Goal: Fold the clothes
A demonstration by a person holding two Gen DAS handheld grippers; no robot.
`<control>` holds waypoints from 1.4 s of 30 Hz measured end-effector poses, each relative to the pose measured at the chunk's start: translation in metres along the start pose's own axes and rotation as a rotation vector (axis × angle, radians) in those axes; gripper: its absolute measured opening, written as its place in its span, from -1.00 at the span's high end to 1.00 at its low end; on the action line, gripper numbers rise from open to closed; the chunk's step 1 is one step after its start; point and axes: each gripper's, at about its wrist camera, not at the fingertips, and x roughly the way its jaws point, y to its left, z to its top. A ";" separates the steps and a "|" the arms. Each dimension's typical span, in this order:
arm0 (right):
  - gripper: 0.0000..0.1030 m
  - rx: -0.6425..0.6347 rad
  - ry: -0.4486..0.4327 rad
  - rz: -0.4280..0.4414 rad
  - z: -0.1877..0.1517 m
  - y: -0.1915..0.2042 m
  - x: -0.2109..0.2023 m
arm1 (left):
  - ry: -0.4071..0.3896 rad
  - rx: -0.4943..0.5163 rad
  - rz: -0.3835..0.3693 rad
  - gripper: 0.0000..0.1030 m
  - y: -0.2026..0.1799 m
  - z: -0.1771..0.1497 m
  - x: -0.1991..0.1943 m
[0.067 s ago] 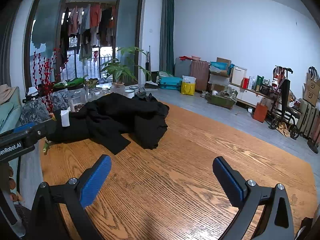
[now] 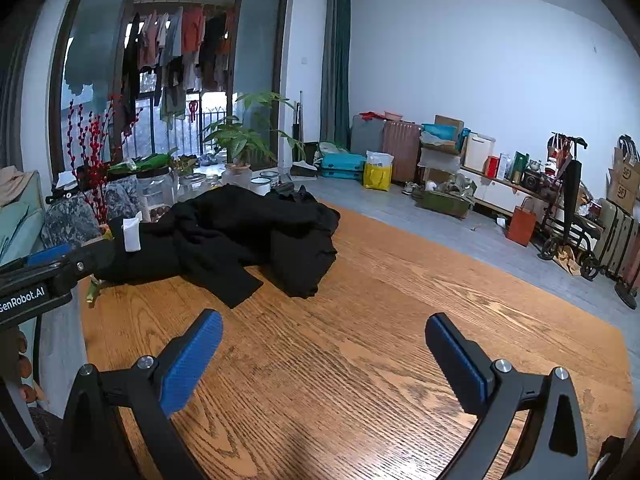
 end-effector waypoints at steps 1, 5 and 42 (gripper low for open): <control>-1.00 -0.001 0.000 -0.001 0.000 0.000 0.000 | -0.002 -0.004 -0.002 -0.67 0.001 0.001 0.000; -1.00 -0.029 0.008 0.000 0.001 0.003 -0.001 | -0.005 0.001 0.004 -0.67 0.006 -0.001 0.002; -1.00 -0.034 0.023 -0.074 0.038 -0.009 0.013 | 0.000 -0.052 0.030 -0.67 0.042 0.040 0.026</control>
